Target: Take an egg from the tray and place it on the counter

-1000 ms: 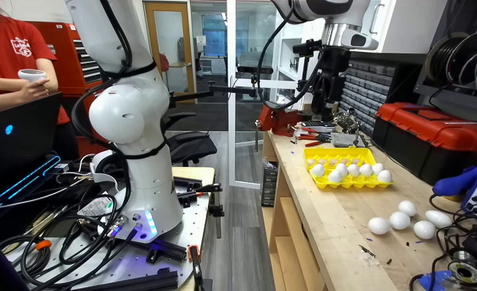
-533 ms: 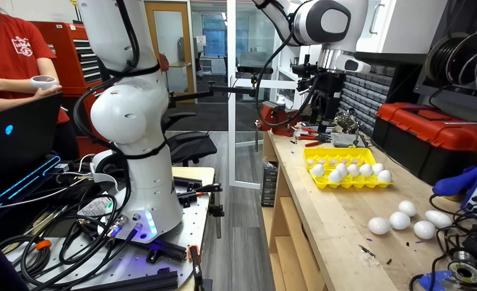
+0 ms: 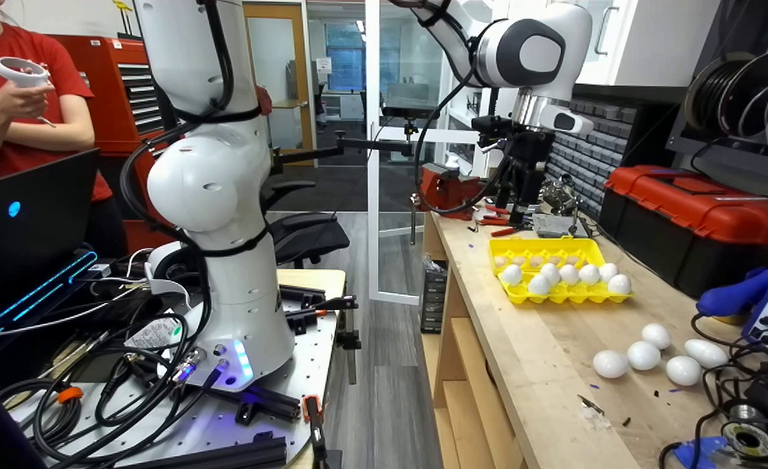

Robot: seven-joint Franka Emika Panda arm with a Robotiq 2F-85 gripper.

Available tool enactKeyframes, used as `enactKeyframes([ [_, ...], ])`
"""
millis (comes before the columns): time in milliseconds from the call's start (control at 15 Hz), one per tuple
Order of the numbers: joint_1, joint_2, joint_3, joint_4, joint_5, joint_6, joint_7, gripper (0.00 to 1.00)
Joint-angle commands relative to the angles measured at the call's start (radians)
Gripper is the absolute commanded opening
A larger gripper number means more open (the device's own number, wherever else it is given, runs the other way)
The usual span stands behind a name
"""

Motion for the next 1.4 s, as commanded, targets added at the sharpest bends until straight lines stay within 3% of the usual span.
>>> enactKeyframes([
  [0,0.013,0.000,-0.013,0.002,0.000,-0.002,0.000,1.00],
  [867,0.071,0.169,-0.011,0.052,-0.036,0.023,0.106,1.00],
  [1333,0.114,0.285,-0.029,0.105,-0.037,0.094,0.178,1.00],
])
